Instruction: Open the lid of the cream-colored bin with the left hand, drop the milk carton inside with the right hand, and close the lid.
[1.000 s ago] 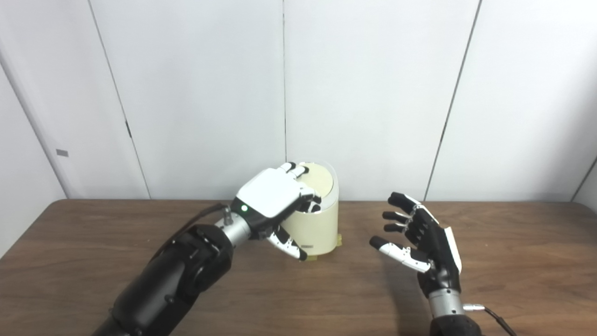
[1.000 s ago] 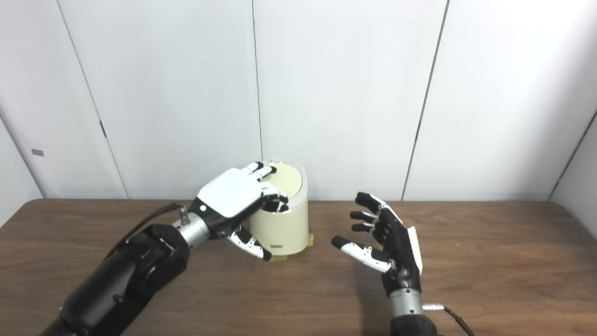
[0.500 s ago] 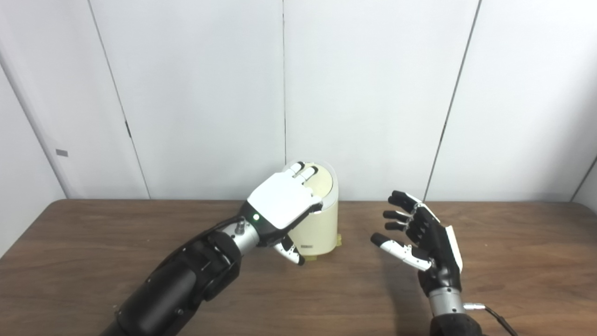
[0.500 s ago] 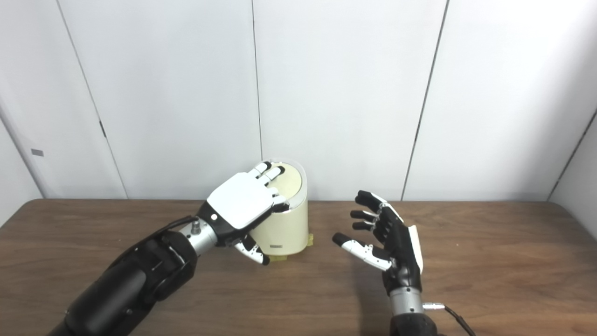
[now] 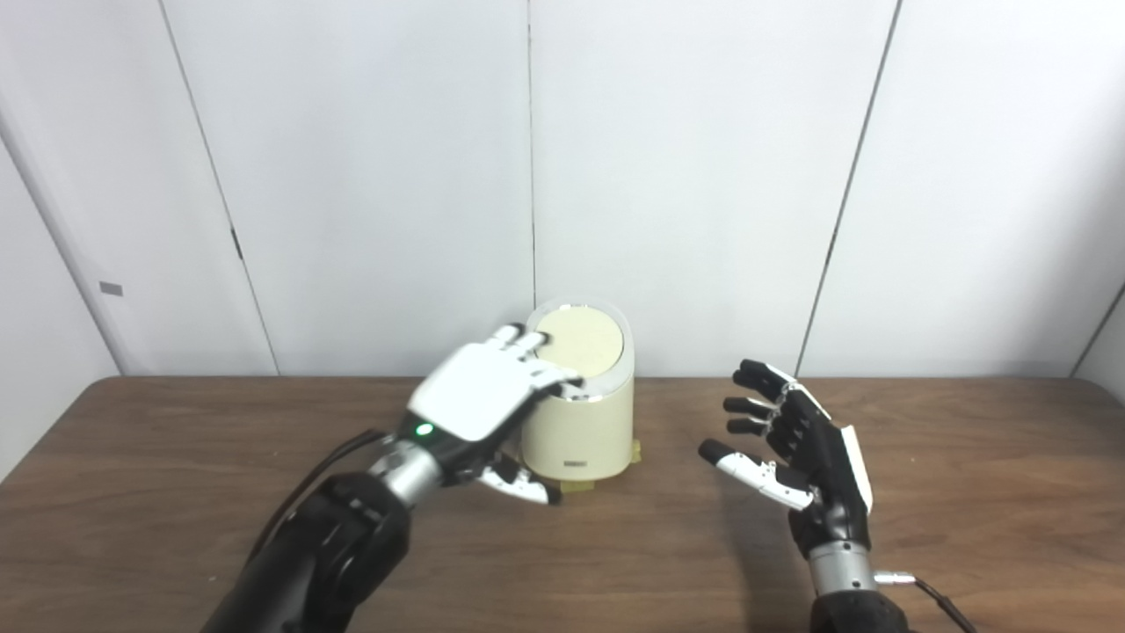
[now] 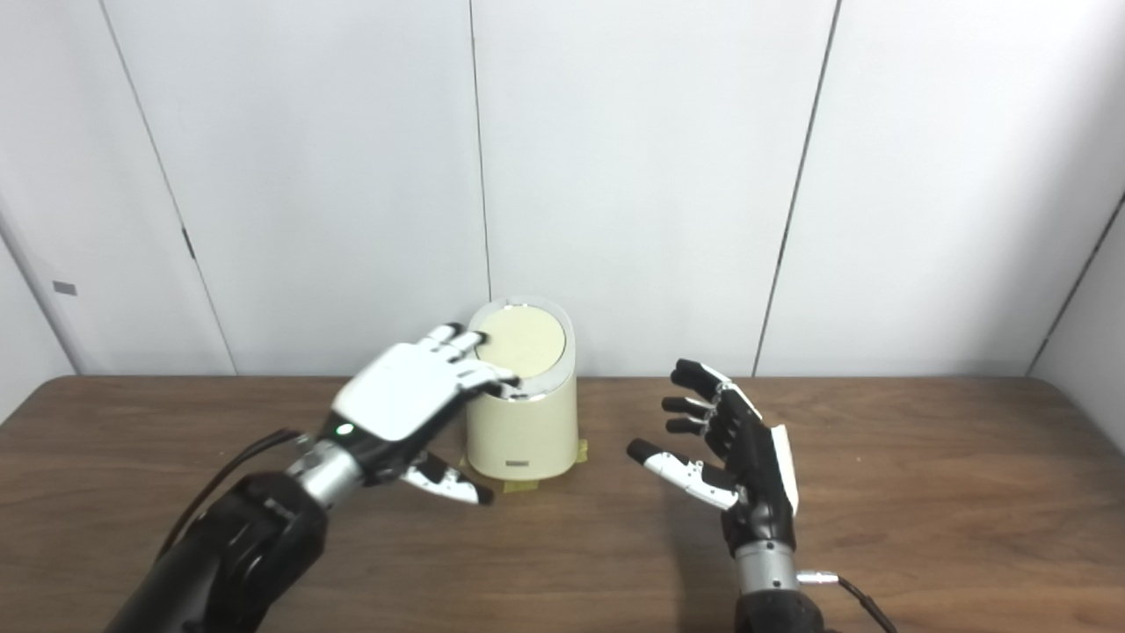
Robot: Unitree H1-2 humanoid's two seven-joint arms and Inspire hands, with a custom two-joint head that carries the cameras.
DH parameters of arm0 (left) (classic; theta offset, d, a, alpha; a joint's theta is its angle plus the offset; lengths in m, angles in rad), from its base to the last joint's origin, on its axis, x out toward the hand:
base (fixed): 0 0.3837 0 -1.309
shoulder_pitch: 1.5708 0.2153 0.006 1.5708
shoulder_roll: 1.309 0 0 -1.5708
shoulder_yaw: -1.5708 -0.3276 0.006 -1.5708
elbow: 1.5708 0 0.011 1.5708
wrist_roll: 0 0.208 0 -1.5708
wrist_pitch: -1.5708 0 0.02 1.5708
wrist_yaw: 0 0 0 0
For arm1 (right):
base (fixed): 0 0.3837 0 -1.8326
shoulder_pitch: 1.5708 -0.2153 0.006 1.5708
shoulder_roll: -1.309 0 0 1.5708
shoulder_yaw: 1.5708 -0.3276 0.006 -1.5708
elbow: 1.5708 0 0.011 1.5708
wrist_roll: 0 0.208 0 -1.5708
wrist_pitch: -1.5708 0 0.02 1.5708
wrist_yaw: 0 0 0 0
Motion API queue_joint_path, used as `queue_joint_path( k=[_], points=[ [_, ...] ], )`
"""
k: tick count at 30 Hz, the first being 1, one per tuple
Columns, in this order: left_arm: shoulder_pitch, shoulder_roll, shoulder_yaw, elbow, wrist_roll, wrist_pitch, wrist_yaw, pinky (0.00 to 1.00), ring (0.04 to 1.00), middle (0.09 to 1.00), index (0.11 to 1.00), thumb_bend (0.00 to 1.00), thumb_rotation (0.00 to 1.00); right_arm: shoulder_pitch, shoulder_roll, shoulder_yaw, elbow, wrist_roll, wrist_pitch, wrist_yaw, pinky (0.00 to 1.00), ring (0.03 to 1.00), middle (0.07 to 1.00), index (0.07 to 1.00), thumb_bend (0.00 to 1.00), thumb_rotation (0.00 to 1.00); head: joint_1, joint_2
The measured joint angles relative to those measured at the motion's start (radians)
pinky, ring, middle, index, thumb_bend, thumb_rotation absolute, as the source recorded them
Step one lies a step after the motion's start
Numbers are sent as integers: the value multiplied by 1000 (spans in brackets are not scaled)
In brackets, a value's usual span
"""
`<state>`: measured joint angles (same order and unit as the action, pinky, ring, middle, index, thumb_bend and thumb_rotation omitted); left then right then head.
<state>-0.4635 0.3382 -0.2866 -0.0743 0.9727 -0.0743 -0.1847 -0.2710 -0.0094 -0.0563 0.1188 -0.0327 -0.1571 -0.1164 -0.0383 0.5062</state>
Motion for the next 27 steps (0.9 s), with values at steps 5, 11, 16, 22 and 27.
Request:
queue_joint_path(
  k=[5,11,16,22,27],
  points=[
    [75,-60,142,-35,-181,34,63,858,919,862,842,735,285,1,-3,-1,0,3,0,0,577,661,756,733,703,185,2,2],
    [188,-143,241,-22,-435,57,93,728,833,837,829,758,260,11,-11,-4,-3,7,0,2,563,660,756,725,714,178,2,6],
    [240,-184,305,31,-665,59,92,663,752,789,801,752,222,19,-13,-3,-19,23,2,17,577,677,774,733,726,156,-2,9],
    [286,-223,349,77,-829,56,98,593,677,732,795,754,208,25,-29,0,-34,51,9,60,582,672,804,777,765,164,-6,14],
    [295,-229,354,111,-865,20,106,607,693,743,799,740,227,33,-41,1,-37,58,9,81,570,670,805,797,802,191,-5,12]
  ],
)
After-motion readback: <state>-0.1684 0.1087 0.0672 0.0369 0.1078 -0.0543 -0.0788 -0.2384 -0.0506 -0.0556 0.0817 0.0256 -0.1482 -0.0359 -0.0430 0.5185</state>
